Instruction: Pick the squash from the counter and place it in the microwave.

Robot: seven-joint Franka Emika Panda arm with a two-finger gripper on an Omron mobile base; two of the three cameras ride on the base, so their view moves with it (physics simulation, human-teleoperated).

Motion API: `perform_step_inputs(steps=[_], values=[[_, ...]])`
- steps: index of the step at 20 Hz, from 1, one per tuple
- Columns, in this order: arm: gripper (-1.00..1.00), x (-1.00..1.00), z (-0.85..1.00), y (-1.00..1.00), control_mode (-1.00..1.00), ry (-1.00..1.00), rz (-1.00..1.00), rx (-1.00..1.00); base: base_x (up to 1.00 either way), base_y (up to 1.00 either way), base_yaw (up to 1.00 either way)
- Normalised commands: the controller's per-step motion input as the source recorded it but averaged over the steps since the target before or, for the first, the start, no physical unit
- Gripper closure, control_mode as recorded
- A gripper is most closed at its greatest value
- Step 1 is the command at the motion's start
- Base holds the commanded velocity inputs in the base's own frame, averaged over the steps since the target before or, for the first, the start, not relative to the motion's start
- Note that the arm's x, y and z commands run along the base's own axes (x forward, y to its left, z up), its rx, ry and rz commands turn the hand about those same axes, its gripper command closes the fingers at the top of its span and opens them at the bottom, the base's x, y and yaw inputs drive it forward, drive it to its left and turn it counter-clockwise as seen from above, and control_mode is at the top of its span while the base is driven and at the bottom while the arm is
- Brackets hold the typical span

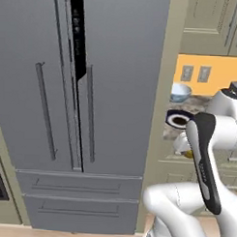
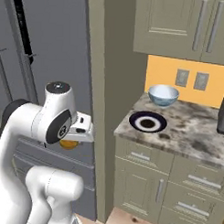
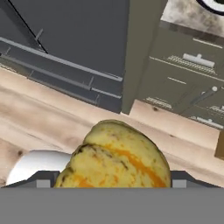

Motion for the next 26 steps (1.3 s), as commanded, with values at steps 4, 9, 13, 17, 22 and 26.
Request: perform_step_inputs(steps=[4, 9, 13, 17, 22, 26], values=[[1.0, 0.0, 0.0, 0.0, 1.0, 0.0, 0.0, 0.0, 0.0, 1.0, 0.0], [1.0, 0.0, 0.0, 0.0, 1.0, 0.0, 0.0, 0.0, 0.01, 1.0, 0.0], [1.0, 0.0, 0.0, 0.0, 1.0, 0.0, 0.0, 0.0, 0.01, 1.0, 0.0], [1.0, 0.0, 0.0, 0.0, 1.0, 0.0, 0.0, 0.0, 0.14, 1.0, -0.02], [1.0, 0.0, 0.0, 0.0, 1.0, 0.0, 0.0, 0.0, 0.33, 1.0, -0.1], [1.0, 0.0, 0.0, 0.0, 1.0, 0.0, 0.0, 0.0, 0.41, 1.0, -0.12]])
